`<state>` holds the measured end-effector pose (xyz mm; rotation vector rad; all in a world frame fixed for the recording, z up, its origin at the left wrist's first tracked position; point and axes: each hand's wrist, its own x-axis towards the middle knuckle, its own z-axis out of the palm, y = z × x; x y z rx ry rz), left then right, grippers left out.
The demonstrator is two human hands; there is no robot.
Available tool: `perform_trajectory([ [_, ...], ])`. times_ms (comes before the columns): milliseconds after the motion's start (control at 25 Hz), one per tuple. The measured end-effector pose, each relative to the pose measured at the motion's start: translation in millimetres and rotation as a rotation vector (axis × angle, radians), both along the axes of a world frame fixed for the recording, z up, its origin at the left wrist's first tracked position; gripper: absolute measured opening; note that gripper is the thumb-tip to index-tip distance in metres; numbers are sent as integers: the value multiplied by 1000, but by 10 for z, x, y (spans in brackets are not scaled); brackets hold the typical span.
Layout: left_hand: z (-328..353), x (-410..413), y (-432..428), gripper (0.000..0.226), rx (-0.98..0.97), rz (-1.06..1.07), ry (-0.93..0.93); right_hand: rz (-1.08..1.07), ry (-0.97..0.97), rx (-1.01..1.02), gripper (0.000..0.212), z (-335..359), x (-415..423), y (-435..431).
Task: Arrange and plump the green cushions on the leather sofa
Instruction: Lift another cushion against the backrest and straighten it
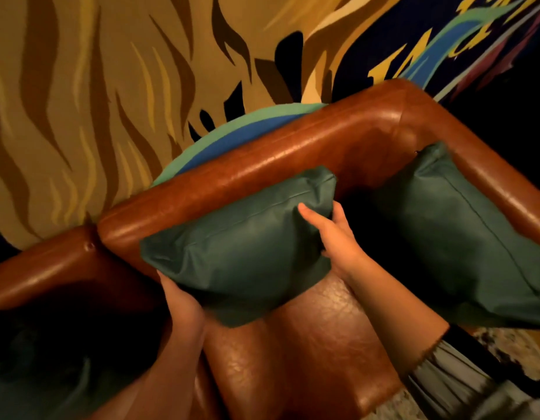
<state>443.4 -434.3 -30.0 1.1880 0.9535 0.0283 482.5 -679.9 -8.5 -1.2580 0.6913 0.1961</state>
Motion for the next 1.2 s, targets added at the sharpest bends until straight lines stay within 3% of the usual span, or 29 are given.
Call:
perform_trajectory([
  [80,99,-30,-18,50,-34,1,21,61,0,-38,64,-80,96,26],
  [200,120,-13,-26,54,-98,2,56,120,33,-163,108,-231,199,124],
  [280,112,14,-9,56,-97,-25,143,118,41,-258,121,-530,251,112],
  [440,-25,95,55,111,-63,27,271,123,106,-234,138,-404,269,125],
  [520,-21,166,11,140,-210,100,384,157,243,-149,145,-288,271,116],
  [600,-74,248,-16,151,-371,152,407,174,340,-50,149,-239,276,106],
  [720,-175,392,-40,147,-440,206,337,164,309,39,144,-267,357,82],
  [920,-275,581,-121,106,-548,184,221,135,293,88,127,-369,549,79],
  [1200,-535,806,-116,105,-536,179,223,56,306,95,113,-547,797,143],
])
